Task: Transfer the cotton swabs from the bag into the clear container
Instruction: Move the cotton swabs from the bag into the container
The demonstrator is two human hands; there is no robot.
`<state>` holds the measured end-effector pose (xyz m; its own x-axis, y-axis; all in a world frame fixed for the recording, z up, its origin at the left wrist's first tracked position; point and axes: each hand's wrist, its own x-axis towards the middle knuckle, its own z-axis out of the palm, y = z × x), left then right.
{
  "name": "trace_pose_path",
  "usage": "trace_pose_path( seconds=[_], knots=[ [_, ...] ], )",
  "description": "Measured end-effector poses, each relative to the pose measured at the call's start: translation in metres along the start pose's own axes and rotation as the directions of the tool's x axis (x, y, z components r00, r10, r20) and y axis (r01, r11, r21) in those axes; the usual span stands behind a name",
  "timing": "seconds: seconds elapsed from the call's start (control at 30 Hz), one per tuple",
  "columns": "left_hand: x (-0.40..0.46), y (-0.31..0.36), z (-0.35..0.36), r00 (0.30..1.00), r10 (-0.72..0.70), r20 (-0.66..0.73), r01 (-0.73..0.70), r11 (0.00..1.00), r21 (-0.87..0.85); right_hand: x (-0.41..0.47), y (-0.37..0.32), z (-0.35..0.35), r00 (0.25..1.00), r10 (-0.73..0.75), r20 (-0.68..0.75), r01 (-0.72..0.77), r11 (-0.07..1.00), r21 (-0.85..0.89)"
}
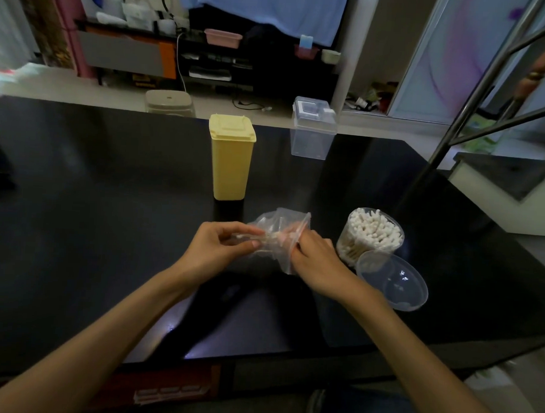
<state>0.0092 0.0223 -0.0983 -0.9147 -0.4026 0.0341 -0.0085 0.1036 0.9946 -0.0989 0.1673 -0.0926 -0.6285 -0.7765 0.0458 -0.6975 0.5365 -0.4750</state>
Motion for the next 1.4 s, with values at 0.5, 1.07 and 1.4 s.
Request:
trace_pose_path(
  seconds=[0.5,1.07,1.4],
  knots=[
    [0.003,-0.005,-0.005,0.999,0.034,-0.027,-0.033,0.998,0.058,-0.005,-0.009,-0.010,0.965,-0.150,-0.215,0.131,0.986,-0.100],
    [0.009,-0.023,-0.011,0.995,0.026,-0.094,0.001,0.959,0.283,-0.008,-0.001,-0.029,0.953,-0.055,-0.298,0.035,0.997,-0.074],
    [0.010,-0.030,-0.016,0.983,0.158,-0.092,-0.050,0.717,0.695,-0.006,0.008,-0.035,0.965,0.142,-0.218,-0.082,0.961,0.264]
  ],
)
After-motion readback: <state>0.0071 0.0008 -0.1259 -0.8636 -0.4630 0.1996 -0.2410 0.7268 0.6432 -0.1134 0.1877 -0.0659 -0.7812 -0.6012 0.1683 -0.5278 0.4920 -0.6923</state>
